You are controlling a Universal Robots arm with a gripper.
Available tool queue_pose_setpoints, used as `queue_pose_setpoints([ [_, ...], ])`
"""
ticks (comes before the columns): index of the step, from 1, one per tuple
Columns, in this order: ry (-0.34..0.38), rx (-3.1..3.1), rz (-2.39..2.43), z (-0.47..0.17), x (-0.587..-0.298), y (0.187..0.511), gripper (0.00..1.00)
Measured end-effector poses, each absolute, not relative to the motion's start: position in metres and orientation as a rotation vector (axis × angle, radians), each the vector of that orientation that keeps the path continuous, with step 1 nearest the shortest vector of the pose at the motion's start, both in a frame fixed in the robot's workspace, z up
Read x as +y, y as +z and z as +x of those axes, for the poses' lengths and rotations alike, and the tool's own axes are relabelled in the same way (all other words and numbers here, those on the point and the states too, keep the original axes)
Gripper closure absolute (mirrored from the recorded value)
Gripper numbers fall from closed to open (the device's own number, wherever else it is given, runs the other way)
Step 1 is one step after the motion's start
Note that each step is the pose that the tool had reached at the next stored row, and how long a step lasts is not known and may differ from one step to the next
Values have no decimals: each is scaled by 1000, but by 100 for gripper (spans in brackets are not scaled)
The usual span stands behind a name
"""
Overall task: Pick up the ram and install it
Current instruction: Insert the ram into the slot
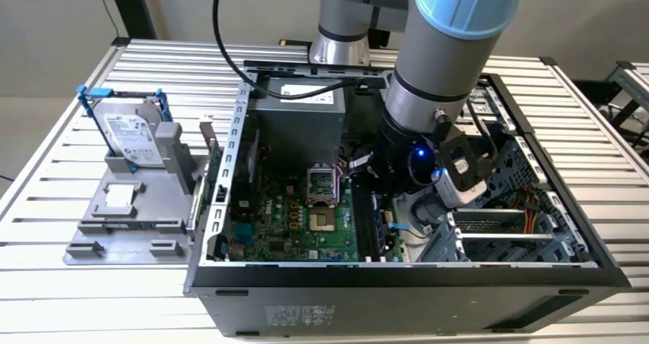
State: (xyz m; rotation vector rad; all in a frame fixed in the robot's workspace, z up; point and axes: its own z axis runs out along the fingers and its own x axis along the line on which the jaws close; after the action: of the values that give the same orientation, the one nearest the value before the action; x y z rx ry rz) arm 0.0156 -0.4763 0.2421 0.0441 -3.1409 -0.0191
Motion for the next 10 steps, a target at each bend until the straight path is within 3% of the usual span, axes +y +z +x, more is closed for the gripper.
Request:
queue_pose_setpoints([
  [10, -19, -3138, 138, 16, -476, 242, 100],
])
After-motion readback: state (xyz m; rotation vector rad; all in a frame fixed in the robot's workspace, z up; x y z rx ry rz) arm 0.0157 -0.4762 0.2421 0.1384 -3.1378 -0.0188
